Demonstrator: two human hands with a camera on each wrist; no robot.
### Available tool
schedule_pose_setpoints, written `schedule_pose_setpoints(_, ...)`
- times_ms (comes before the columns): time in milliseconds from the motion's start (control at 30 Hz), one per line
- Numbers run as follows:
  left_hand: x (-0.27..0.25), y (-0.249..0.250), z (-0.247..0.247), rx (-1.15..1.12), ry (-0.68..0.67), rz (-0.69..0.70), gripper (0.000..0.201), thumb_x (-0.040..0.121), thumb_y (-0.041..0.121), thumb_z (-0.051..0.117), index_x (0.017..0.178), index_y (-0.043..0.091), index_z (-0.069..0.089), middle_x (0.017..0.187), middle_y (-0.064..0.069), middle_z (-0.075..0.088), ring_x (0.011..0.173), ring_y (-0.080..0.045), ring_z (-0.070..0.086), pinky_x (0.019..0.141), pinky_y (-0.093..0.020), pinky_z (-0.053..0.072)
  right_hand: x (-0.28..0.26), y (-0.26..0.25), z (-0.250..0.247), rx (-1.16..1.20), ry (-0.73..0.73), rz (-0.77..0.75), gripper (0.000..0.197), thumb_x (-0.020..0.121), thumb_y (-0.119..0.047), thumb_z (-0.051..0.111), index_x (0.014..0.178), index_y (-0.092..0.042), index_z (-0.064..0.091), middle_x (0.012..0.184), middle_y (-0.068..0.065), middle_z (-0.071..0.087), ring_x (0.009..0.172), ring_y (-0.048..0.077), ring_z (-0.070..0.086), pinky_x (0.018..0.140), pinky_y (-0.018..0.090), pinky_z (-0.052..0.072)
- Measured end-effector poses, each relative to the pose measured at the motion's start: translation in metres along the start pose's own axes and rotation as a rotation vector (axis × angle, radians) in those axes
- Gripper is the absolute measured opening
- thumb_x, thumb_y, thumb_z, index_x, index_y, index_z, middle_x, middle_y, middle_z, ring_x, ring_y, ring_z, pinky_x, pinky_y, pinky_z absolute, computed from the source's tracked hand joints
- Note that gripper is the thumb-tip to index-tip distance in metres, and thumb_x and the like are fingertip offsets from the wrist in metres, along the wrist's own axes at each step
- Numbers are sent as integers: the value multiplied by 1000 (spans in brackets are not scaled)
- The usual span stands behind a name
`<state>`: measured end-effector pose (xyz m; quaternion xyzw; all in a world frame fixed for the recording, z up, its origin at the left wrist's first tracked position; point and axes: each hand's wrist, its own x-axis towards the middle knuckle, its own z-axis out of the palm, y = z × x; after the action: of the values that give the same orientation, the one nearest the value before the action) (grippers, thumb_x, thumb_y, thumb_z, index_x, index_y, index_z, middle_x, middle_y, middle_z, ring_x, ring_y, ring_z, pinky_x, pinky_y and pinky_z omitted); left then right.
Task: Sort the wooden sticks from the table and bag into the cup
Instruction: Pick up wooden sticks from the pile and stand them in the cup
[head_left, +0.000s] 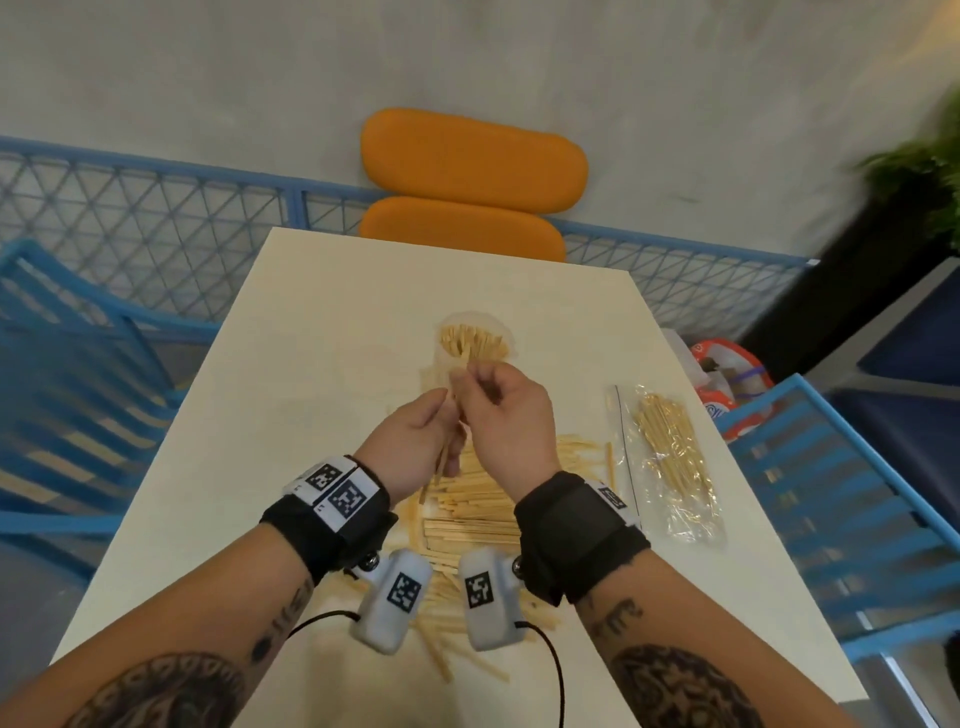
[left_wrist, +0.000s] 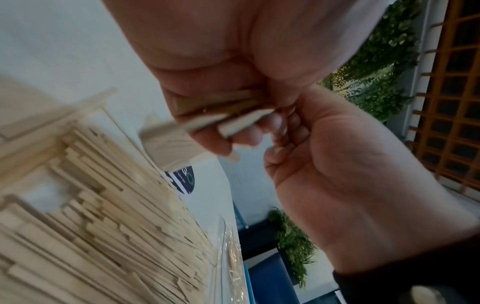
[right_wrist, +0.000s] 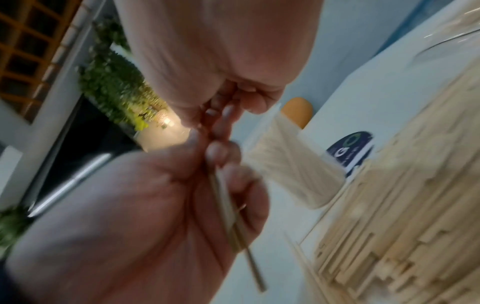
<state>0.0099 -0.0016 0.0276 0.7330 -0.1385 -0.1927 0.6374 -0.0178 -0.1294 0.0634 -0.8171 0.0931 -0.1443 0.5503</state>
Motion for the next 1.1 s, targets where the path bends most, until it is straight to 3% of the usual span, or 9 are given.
schedule_pose_setpoints(100, 2, -4, 9, -140, 92, -77, 30, 108, 26, 36, 89, 14, 56, 64, 3, 45, 52, -12, 38, 54, -30, 37, -7, 15, -21, -95, -34, 51, 18, 94, -38, 66, 93, -21, 72, 81, -13, 68, 74, -1, 60, 73, 18, 50)
schedule_pose_setpoints(167, 3, -10, 8, -264, 144, -165, 28, 109, 23, 34, 91, 13, 53, 64, 3, 42, 49, -10, 33, 49, -27, 30, -22, 31, -31, -340, -209, 65, 22, 91, -42, 68, 103, -25, 72, 94, -16, 67, 84, -3, 58, 74, 15, 45)
schedule_pose_setpoints(233, 2, -17, 8, -351, 192, -248, 26, 109, 24, 34, 92, 14, 50, 62, 3, 41, 48, -11, 31, 47, -26, 26, -41, 51, -34, -673, -452, 15, 36, 86, -48, 71, 115, -27, 69, 112, -10, 62, 103, 5, 53, 85, 23, 43)
schedule_pose_setpoints(300, -1, -26, 9, -373, 229, -315, 24, 107, 23, 35, 89, 15, 49, 60, 2, 40, 47, -12, 29, 47, -25, 24, -58, 68, -34, -927, -580, -64, 50, 83, -54, 70, 125, -29, 64, 123, -5, 57, 117, 16, 45, 96, 37, 43)
schedule_pose_setpoints(433, -9, -42, 15, -331, 241, -361, 27, 106, 23, 34, 84, 16, 47, 59, 2, 38, 47, -13, 27, 47, -27, 23, -70, 87, -30, -1077, -577, -152, 40, 86, -50, 65, 119, -27, 64, 121, -2, 56, 116, 23, 44, 92, 42, 44)
schedule_pose_setpoints(567, -14, -48, 13, -322, 270, -355, 27, 107, 27, 35, 86, 15, 47, 58, 3, 39, 46, -14, 29, 45, -26, 25, -68, 95, -28, -1052, -578, -187, 27, 97, -35, 56, 116, -20, 69, 115, 2, 61, 112, 23, 48, 90, 39, 45)
schedule_pose_setpoints(800, -14, -37, 2, -375, 326, -290, 25, 107, 25, 36, 86, 16, 46, 58, 3, 37, 48, -14, 30, 48, -27, 28, -48, 80, -35, -898, -438, -62, 31, 102, -35, 49, 104, -16, 74, 96, 3, 64, 95, 20, 54, 84, 36, 50)
schedule_pose_setpoints(967, -12, -29, 6, -308, 287, -227, 27, 108, 26, 37, 90, 14, 53, 68, -1, 55, 53, -15, 48, 56, -31, 44, -30, 53, -47, -519, -241, 138, 32, 99, -33, 58, 78, -11, 69, 70, 5, 60, 66, 19, 53, 64, 33, 45)
schedule_pose_setpoints(1100, -9, -17, 24, -333, 195, -204, 23, 107, 26, 41, 100, 14, 60, 91, -6, 72, 72, -22, 69, 75, -42, 55, -21, 34, -52, -153, -128, 278, 28, 94, -32, 66, 88, -6, 75, 70, 12, 61, 66, 13, 51, 65, 29, 45)
